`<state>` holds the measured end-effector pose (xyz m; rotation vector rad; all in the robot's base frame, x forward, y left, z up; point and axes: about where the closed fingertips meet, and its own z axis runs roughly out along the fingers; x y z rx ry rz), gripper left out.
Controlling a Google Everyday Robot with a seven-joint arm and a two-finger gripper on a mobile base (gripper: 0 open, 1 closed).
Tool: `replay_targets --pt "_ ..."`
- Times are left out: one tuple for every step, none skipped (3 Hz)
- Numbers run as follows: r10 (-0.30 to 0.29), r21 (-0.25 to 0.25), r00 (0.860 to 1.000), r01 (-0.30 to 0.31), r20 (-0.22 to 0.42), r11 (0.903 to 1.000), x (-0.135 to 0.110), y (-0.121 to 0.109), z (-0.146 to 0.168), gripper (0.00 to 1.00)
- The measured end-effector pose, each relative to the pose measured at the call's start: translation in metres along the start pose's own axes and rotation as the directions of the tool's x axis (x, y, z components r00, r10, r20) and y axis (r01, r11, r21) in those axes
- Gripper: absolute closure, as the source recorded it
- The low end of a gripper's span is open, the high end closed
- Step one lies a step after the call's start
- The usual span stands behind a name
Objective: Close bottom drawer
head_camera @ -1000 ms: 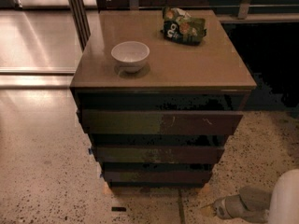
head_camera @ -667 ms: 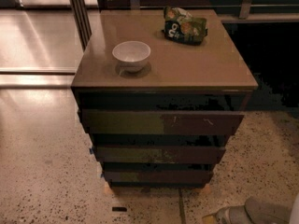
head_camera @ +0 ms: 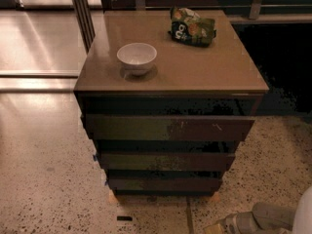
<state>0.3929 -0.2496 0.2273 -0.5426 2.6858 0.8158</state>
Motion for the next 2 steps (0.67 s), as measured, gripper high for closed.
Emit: replay_targets --pt "0.011 -0.01 1.0 -0.012 -0.009 0.9999 0.0129 0.0105 -0.0002 0.0" --pt "0.011 -0.01 1.0 -0.012 -0.009 0.9999 0.0129 0.0105 -0.0002 0.0"
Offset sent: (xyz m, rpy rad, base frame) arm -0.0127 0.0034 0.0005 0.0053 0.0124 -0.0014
